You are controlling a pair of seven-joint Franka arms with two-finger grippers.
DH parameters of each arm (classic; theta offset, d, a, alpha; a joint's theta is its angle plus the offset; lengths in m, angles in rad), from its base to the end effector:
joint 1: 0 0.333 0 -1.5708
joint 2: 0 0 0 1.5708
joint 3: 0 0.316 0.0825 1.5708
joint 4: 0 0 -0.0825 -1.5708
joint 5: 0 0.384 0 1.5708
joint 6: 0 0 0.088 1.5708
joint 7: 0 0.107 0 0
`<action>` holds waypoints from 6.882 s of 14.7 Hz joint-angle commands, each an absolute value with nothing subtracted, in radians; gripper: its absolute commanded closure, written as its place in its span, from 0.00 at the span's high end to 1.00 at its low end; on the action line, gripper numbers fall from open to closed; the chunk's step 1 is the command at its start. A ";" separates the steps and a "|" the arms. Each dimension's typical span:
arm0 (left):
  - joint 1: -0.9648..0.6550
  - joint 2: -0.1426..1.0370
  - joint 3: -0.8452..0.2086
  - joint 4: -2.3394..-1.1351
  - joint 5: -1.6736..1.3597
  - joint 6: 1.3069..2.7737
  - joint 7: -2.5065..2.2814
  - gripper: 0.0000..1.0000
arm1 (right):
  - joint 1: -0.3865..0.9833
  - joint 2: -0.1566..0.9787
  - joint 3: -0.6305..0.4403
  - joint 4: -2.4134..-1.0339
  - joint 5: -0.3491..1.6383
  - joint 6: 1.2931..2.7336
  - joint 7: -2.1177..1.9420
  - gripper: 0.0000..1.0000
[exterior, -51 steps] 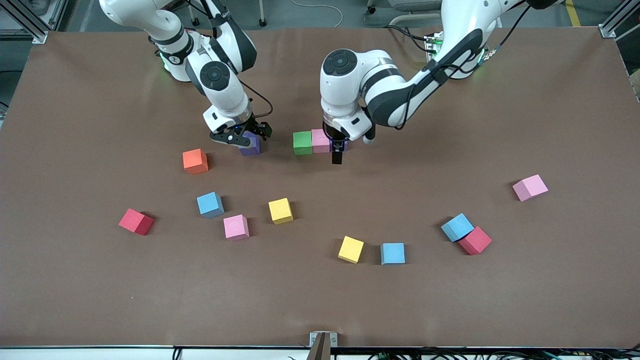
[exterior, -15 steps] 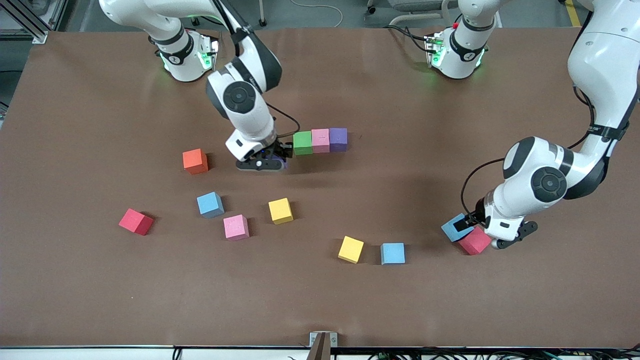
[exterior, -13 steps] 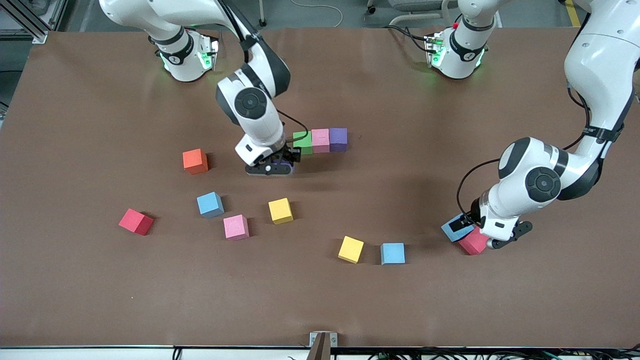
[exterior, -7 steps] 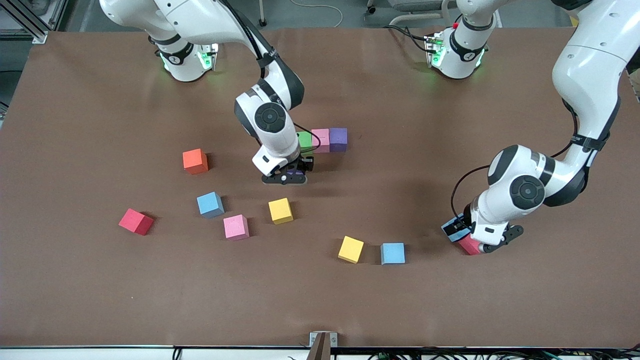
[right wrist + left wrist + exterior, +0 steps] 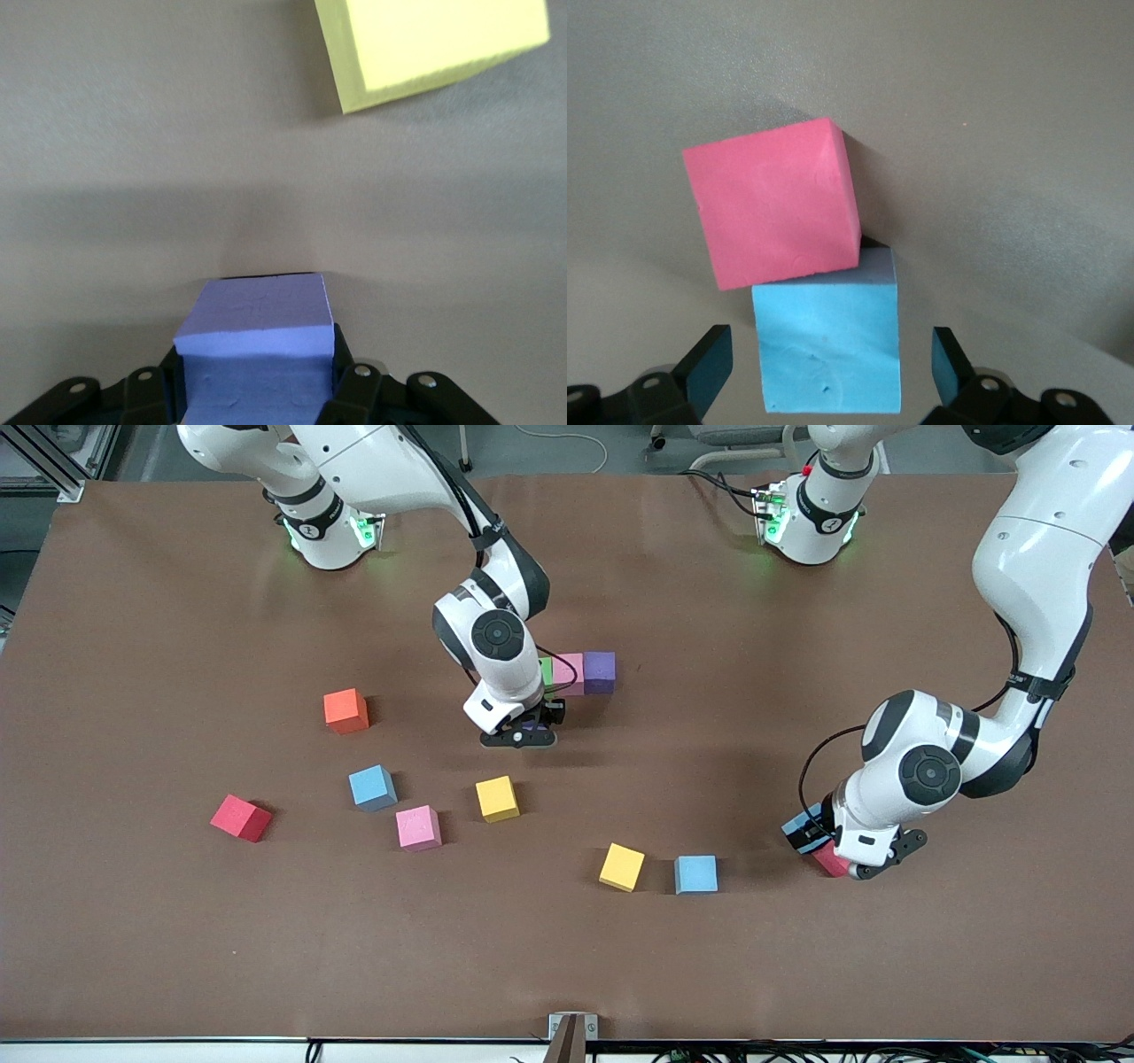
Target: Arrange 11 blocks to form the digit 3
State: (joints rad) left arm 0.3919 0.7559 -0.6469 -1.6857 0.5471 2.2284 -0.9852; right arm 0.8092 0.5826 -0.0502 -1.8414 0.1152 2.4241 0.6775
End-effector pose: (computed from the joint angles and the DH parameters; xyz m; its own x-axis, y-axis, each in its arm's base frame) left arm 0.6631 -0.1063 0.2226 0.8735 0.4864 -0.0193 0.4863 -0.8737 -0.0116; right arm 0.4667 0.4460 0.2099 0.9995 0.0036 -0.0304 0.0024 -0.9993 -0.0374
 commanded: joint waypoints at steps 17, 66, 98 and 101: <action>0.396 0.747 -0.707 -1.568 0.526 2.069 -0.986 0.18 | 0.850 0.558 -0.049 -1.913 0.126 2.447 0.732 0.01; 0.138 0.767 -0.726 -1.511 0.476 2.043 -1.566 0.15 | 0.851 0.496 -0.054 -1.911 0.115 2.433 0.719 1.00; -0.087 0.864 -0.661 -1.358 0.474 2.123 -1.859 0.15 | 0.604 0.730 -0.066 -1.420 0.141 2.164 1.812 1.00; -0.087 0.864 -0.652 -1.358 0.472 2.123 -1.850 0.15 | 0.603 0.747 -0.066 -1.422 0.134 2.166 1.798 1.00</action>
